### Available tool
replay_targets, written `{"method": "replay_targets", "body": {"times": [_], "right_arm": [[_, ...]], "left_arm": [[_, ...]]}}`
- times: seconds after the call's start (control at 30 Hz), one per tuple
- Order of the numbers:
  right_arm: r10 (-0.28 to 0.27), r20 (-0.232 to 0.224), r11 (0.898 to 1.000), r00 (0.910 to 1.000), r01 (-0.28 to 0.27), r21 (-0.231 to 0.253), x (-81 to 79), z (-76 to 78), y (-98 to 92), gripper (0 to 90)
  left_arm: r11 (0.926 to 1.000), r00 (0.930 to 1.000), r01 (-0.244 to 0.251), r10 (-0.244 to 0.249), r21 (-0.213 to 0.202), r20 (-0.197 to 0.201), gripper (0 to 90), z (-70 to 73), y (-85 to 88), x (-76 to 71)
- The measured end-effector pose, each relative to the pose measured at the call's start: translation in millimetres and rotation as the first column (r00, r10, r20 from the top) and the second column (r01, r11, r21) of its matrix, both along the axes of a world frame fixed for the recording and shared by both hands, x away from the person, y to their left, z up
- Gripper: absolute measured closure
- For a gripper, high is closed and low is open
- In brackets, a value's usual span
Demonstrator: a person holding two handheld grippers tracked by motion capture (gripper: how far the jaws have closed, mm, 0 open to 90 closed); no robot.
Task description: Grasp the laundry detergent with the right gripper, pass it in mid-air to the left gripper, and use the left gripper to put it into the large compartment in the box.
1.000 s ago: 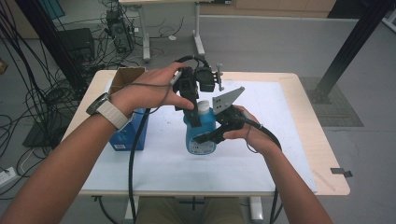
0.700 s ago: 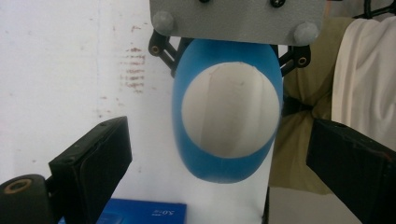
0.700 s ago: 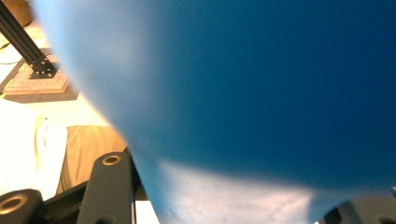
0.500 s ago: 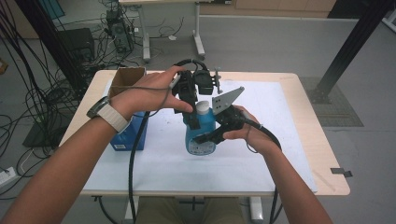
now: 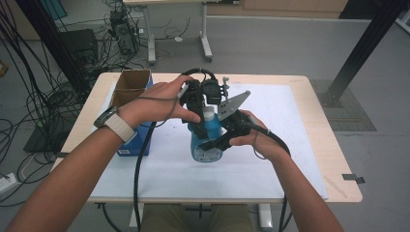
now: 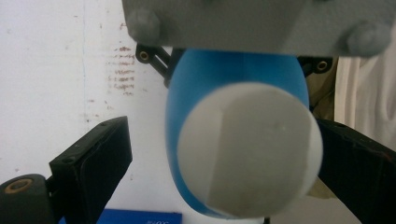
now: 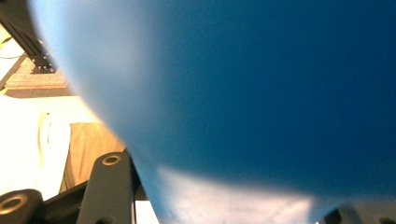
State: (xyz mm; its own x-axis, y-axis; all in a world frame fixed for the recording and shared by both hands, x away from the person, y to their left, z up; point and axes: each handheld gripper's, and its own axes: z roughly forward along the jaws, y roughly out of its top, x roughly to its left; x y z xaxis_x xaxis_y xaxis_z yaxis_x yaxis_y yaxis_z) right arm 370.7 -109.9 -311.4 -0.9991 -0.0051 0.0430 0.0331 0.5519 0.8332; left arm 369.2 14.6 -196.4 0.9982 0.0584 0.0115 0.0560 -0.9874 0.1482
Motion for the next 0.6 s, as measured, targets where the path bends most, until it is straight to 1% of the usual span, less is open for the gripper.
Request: {"method": "replay_targets", "body": {"times": [0.03,0.17,0.2,0.23,0.27,0.33,0.5,0.57,0.6], "right_arm": [[0.003,-0.006,1.0,1.0,-0.003,-0.006,-0.8,-0.2,1.0,43.6],[0.007,-0.002,1.0,1.0,-0.007,-0.005,-1.2,-0.6,2.9,43.6],[0.005,-0.015,1.0,0.9999,-0.005,-0.011,-2.5,-0.2,3.1,43.6],[0.004,-0.018,1.0,0.9998,-0.004,-0.014,-3.1,0.2,3.2,43.6],[0.012,0.001,1.0,0.9999,-0.012,-0.002,-2.0,0.3,4.0,43.5],[0.014,0.001,1.0,0.9999,-0.014,0.001,-3.1,2.1,4.3,43.5],[0.015,0.003,1.0,0.9999,-0.015,0.004,-3.9,4.1,4.4,43.6],[0.017,0.003,1.0,0.9999,-0.017,0.005,-4.2,4.6,4.8,43.6],[0.018,0.002,1.0,0.9998,-0.018,0.004,-4.7,4.9,5.1,43.6]], "left_arm": [[1.0,1.0,0.003,-0.003,-0.002,0.001,7.4,-0.1,-0.7,-0.3],[0.9998,0.9999,0.016,-0.016,0.011,-0.001,9.3,-1.9,-3.8,-1.8],[0.9998,0.9999,0.016,-0.016,0.009,-0.002,9.9,-2.2,-4.2,-2.1],[0.9997,0.9998,0.021,-0.021,0.01,-0.001,9.9,-2.3,-4.7,-2.1],[0.9997,0.9998,0.021,-0.021,0.012,-0.001,10.1,-2.5,-5.1,-2.3],[0.9996,0.9998,0.02,-0.02,0.018,-0.002,11.2,-3.8,-5.7,-2.7],[0.9996,0.9997,0.024,-0.023,0.018,-0.005,12.5,-4.0,-6.3,-3.2],[0.9996,0.9996,0.023,-0.023,0.016,-0.015,13.4,-5.4,-6.2,-3.1],[0.9995,0.9995,0.024,-0.023,0.022,-0.021,15.2,-7.9,-5.5,-2.8]]}}
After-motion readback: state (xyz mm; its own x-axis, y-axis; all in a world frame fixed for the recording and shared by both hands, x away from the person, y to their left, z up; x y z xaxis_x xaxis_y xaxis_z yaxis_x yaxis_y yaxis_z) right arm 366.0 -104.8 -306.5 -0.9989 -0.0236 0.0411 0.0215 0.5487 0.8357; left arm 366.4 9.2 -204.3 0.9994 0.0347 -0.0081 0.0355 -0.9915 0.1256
